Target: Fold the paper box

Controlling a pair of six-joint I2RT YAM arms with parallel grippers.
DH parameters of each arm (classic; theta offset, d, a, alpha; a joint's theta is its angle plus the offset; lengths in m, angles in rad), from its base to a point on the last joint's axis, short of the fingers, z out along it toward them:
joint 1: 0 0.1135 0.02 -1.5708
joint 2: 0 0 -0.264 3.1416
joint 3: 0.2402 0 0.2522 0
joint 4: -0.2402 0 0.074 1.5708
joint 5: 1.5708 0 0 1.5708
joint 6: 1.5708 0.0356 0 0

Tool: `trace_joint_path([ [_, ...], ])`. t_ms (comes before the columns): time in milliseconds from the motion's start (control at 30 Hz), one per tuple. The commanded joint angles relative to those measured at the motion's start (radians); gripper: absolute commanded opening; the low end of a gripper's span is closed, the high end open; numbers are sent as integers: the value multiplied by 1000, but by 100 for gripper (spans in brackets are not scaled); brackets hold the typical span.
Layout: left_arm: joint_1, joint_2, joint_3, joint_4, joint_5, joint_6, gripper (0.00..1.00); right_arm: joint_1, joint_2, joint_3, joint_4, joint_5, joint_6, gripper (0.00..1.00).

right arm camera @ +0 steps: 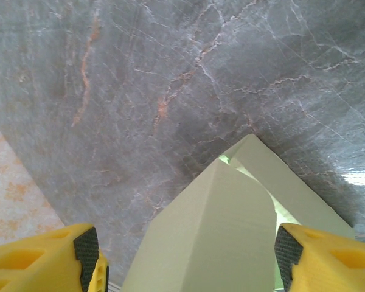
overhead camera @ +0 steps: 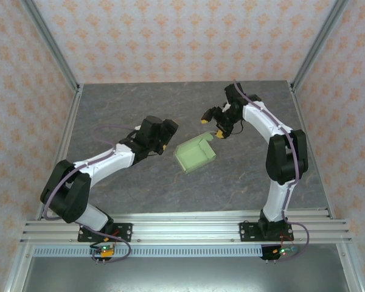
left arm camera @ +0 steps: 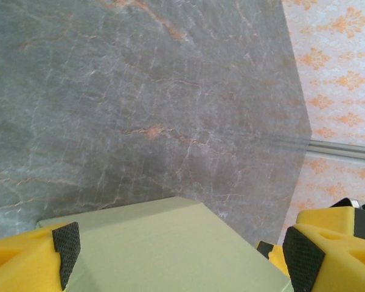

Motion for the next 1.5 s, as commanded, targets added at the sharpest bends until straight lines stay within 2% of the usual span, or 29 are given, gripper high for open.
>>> trace_joint_path([
  [0,-32,20,-10,-83,14,-66,89,14,5,-8,-35,0,-11,76],
  [267,-83,108,18,49,85,-226,81,25,-81,-140,105,-50,139,70],
  [467,-91,142,49,64,93,-239,72,40,-113,-191,146,-55,186,66],
  [567,-89,148,59,62,87,-240,71,43,-117,-195,141,-53,182,65],
  [633,-86,148,60,61,85,-240,71,41,-120,-172,95,-25,140,68],
  [767,-85,125,52,29,75,-227,73,33,-143,-109,-10,111,3,74],
  [900,-83,102,41,0,57,-218,73,3,-145,-67,-51,118,-95,79],
  [1067,-83,117,57,0,84,-218,73,-10,-100,0,-109,194,-175,82],
  [1300,-85,122,70,-11,104,-221,73,-3,-47,24,-74,169,-251,82],
  [1467,-87,119,68,-16,110,-236,74,11,-31,12,-51,119,-181,78],
])
